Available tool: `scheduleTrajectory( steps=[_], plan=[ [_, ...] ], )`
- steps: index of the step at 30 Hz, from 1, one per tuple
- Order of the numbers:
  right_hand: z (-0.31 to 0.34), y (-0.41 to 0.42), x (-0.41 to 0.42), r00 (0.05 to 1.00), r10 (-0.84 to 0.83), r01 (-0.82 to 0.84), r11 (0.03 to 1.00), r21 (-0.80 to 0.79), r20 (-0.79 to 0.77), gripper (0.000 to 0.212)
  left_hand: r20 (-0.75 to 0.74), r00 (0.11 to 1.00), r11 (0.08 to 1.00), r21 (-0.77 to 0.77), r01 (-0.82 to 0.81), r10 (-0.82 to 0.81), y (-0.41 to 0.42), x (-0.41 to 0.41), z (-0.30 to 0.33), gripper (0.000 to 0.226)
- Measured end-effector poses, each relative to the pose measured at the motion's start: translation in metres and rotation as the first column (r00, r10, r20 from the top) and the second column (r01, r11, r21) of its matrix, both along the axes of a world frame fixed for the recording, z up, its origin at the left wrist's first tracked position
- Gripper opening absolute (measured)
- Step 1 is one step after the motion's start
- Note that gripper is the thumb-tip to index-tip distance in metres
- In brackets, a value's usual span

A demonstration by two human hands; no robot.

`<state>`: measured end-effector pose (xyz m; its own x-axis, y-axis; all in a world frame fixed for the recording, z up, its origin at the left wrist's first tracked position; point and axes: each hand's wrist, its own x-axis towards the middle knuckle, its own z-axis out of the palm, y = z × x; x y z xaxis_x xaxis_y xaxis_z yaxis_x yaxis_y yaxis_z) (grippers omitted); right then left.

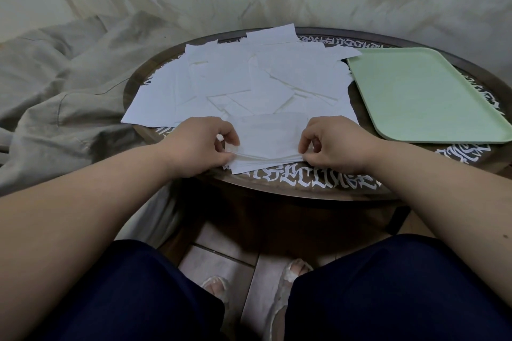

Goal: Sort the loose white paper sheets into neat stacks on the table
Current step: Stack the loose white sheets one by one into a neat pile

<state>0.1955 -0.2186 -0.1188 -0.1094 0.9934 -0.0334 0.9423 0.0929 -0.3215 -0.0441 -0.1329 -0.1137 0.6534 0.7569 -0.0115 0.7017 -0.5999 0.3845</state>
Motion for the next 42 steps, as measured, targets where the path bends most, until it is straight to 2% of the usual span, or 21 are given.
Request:
scheduleTrajectory(
  steps=[4, 10, 14, 20, 24, 33, 36, 42],
  plan=[
    [0.0010, -0.0005, -0.0005, 1.000, -0.008, 0.008, 1.000, -0.001, -0.003, 0.005, -0.071, 0.995, 0.997, 0.027, 0.078, -0.076, 0.0000, 0.0014, -0.0001, 0.019],
    [0.0007, -0.0019, 0.0012, 0.999, -0.050, 0.050, 0.999, 0.005, -0.021, 0.006, -0.116, 0.991, 0.996, 0.054, 0.067, -0.060, 0.0004, 0.0020, -0.0005, 0.015],
    [0.0034, -0.0027, 0.0004, 0.998, -0.020, 0.018, 1.000, -0.023, -0.060, 0.007, -0.090, 0.996, 0.999, 0.025, 0.029, -0.027, -0.0007, 0.0015, -0.0012, 0.017],
    [0.0032, -0.0007, -0.0011, 1.000, -0.015, 0.015, 0.999, -0.028, -0.007, 0.006, -0.071, 0.997, 1.000, -0.022, 0.006, -0.008, -0.0024, 0.0009, -0.0003, 0.011],
    [0.0051, -0.0022, -0.0033, 1.000, -0.020, 0.020, 0.999, -0.040, 0.002, 0.007, -0.083, 0.996, 0.999, -0.035, 0.026, -0.029, -0.0027, 0.0000, -0.0007, 0.017],
    [0.0053, -0.0063, -0.0024, 0.984, -0.089, 0.075, 0.993, -0.094, -0.152, 0.002, -0.208, 0.969, 0.989, 0.041, 0.144, -0.132, -0.0039, 0.0060, 0.0019, 0.011],
    [0.0060, -0.0065, -0.0031, 0.985, -0.065, 0.048, 0.993, -0.106, -0.161, 0.012, -0.222, 0.966, 0.987, 0.058, 0.147, -0.131, -0.0038, 0.0082, 0.0017, 0.007],
    [0.0060, -0.0056, -0.0023, 0.989, -0.046, 0.032, 0.994, -0.100, -0.142, 0.017, -0.146, 0.988, 0.997, 0.048, 0.065, -0.058, -0.0049, 0.0059, 0.0016, 0.007]
  ],
)
